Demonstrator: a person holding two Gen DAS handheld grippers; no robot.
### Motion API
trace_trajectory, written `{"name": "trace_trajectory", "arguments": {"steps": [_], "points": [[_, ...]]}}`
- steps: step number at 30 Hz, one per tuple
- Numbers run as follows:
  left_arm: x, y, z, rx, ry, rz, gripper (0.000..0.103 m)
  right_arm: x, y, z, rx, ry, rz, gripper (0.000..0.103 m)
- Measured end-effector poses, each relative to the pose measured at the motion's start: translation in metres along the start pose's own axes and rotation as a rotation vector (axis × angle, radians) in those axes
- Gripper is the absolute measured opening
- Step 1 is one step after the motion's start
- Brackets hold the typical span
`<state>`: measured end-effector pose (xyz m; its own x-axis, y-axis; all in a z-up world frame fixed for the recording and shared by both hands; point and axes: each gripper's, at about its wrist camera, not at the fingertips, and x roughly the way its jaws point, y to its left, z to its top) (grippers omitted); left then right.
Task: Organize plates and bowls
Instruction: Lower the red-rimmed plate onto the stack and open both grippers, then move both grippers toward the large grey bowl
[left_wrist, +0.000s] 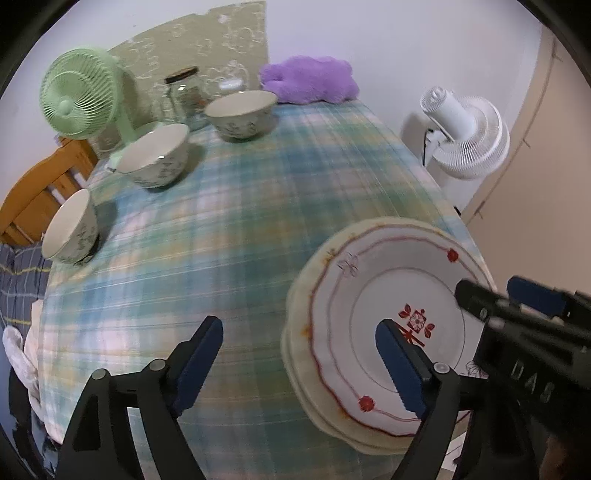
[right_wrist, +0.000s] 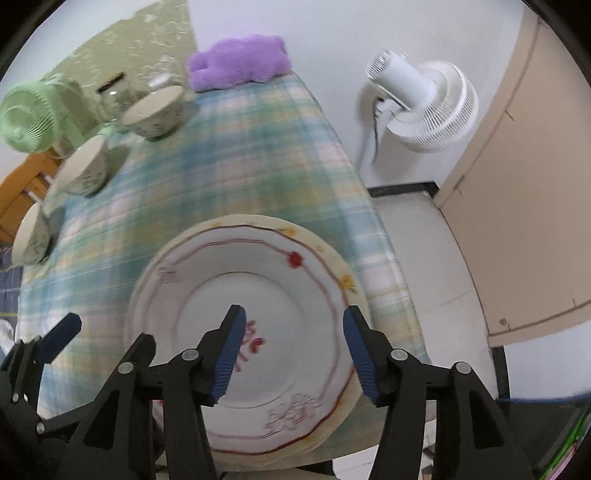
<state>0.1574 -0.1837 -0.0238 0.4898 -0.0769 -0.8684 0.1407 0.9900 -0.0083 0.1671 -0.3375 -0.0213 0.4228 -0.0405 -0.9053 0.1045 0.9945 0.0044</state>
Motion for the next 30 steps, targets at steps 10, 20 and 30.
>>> {"name": "trace_trajectory", "arguments": {"steps": [10,20,30], "points": [[-0.027,0.062,0.018,-0.141,-0.071,0.08,0.091,-0.033,0.06,0.027,-0.148,-0.131,0.127,0.08],[-0.036,0.147,0.02,-0.216,-0.103,0.109,0.09,-0.044,0.155,0.04,-0.234,-0.165,0.152,0.08],[-0.034,0.243,0.027,-0.158,-0.152,0.107,0.086,-0.045,0.255,0.039,-0.175,-0.211,0.129,0.08]]}}
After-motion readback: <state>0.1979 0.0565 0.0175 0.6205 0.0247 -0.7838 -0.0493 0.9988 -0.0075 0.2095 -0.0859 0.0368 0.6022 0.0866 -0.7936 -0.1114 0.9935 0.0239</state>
